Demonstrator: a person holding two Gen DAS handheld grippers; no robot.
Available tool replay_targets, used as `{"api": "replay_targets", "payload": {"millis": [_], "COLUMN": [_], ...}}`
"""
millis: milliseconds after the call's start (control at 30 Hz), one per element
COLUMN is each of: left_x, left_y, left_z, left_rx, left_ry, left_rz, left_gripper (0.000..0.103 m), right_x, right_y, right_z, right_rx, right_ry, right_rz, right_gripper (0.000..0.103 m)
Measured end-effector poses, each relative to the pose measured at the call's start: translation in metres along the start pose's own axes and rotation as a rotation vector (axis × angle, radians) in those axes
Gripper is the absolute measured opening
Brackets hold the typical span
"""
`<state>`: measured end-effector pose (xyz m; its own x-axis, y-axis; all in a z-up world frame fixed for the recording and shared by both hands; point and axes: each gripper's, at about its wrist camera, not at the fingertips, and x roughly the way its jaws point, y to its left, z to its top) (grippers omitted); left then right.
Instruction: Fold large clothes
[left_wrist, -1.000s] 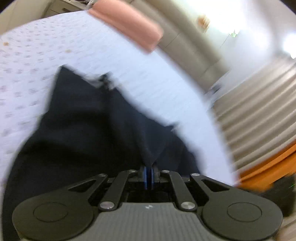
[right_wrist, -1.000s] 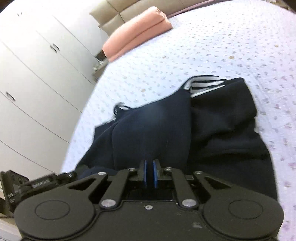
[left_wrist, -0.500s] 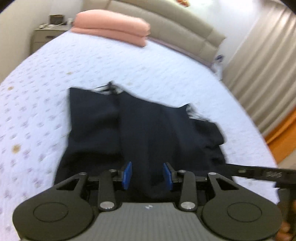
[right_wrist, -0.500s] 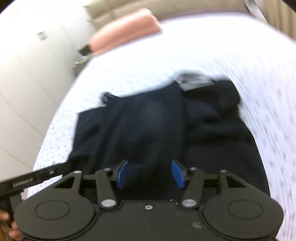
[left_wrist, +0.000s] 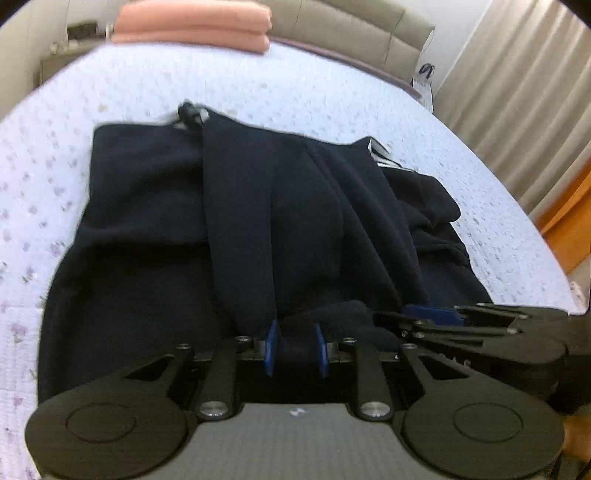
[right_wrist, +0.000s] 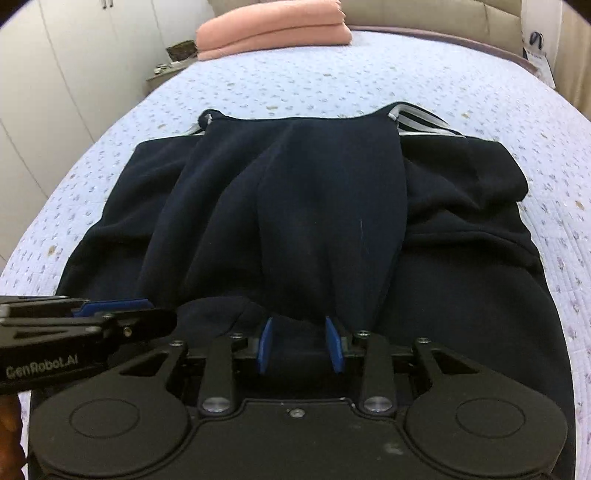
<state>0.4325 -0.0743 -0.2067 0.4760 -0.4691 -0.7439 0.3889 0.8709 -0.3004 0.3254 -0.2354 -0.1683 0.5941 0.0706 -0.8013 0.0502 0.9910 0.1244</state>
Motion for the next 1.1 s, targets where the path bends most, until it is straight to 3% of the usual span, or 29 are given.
{"api": "replay_targets", "payload": {"millis": [167, 233, 400, 500, 533, 633, 700, 767, 867, 967, 1100], "left_x": [-0.026, -0.042, -0.092, -0.134, -0.149, -0.19, -0.212, -0.226, -0.234, -0.236, -0.234], "left_y": [-0.022, -0.03, -0.045, -0.059, -0.063, -0.062, -0.052, -0.038, -0.021, -0.011, -0.003], "left_z": [-0.027, -0.039, -0.08, -0.107, -0.116, -0.144, -0.164, -0.185, -0.215, -0.238, -0.248], "left_rx": [0.155, 0.198, 0.183, 0.166, 0.151, 0.063, -0.006, -0.058, -0.102, -0.16, -0.198], "left_ry": [-0.128, -0.177, -0.274, -0.324, -0.338, -0.355, -0.359, -0.348, -0.286, -0.237, -0.214], "left_rz": [0.088, 0.096, 0.135, 0.19, 0.223, 0.382, 0.479, 0.526, 0.509, 0.461, 0.44], "left_gripper": [0.029, 0.032, 0.033, 0.033, 0.036, 0.061, 0.065, 0.065, 0.065, 0.065, 0.065], "right_x": [-0.034, -0.059, -0.128, -0.176, -0.191, -0.224, -0.235, -0.239, -0.229, -0.213, -0.2], "right_y": [-0.013, -0.019, -0.033, -0.04, -0.044, -0.059, -0.071, -0.085, -0.107, -0.124, -0.096], "right_z": [-0.008, -0.016, -0.05, -0.08, -0.09, -0.123, -0.145, -0.168, -0.2, -0.219, -0.219], "right_rx": [0.024, 0.04, 0.071, 0.083, 0.089, 0.116, 0.132, 0.176, 0.303, 0.445, 0.405], "right_ry": [-0.113, -0.175, -0.285, -0.307, -0.298, -0.251, -0.213, -0.178, -0.09, -0.011, -0.04], "right_rz": [0.097, 0.12, 0.115, 0.048, 0.027, -0.024, -0.071, -0.105, -0.111, -0.062, -0.054], "right_gripper": [0.044, 0.06, 0.062, 0.075, 0.081, 0.082, 0.085, 0.088, 0.088, 0.088, 0.088]}}
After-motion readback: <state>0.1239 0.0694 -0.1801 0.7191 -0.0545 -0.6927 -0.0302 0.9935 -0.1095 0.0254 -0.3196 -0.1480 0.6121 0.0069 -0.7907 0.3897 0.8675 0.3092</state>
